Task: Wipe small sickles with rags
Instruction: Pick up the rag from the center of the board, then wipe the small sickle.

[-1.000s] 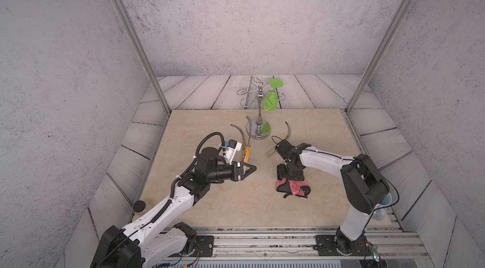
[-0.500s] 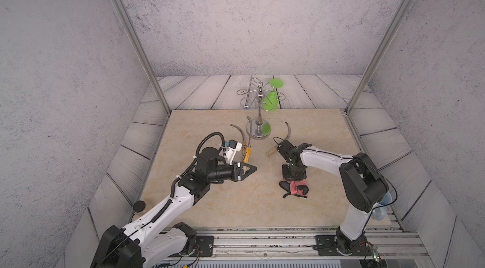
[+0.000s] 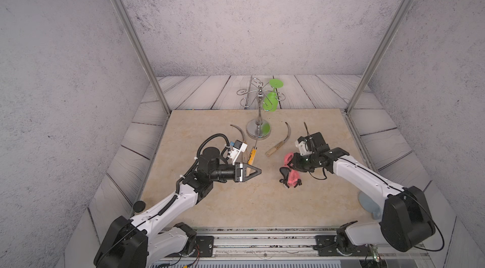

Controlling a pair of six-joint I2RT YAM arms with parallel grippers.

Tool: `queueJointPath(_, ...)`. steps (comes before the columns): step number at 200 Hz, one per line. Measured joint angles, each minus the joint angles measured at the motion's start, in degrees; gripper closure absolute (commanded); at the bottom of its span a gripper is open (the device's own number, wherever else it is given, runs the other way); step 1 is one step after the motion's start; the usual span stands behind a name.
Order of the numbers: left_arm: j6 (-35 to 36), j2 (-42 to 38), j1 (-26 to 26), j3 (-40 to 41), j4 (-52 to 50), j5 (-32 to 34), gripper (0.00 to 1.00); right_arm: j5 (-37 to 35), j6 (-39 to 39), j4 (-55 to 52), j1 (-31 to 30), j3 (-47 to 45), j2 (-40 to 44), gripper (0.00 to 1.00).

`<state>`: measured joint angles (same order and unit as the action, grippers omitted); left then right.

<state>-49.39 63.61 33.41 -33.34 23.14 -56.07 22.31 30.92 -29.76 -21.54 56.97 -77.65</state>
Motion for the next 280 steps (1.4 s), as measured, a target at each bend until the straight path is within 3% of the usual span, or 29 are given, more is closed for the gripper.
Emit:
queueJointPath(40, 0.5, 0.3, 5.1, 0.0, 0.2, -0.1, 1.00, 3.0, -2.6, -0.6, 4.6, 11.0, 0.8, 0.88)
queueJointPath(81, 0.5, 1.0, 7.0, 0.0, 0.5, 0.2, 1.00, 10.0, -1.3, 5.6, 6.6, 14.5, -0.9, 0.88)
queueJointPath(184, -1.9, 8.2, 9.9, -3.2, 8.6, 0.3, 1.00, 24.5, 13.6, 31.0, 6.6, 11.5, -6.5, 0.88)
queueJointPath(280, -2.0, 14.1, 9.8, -7.1, 10.0, 0.3, 1.00, 27.5, 15.7, 35.1, 6.3, 6.9, -1.9, 0.88)
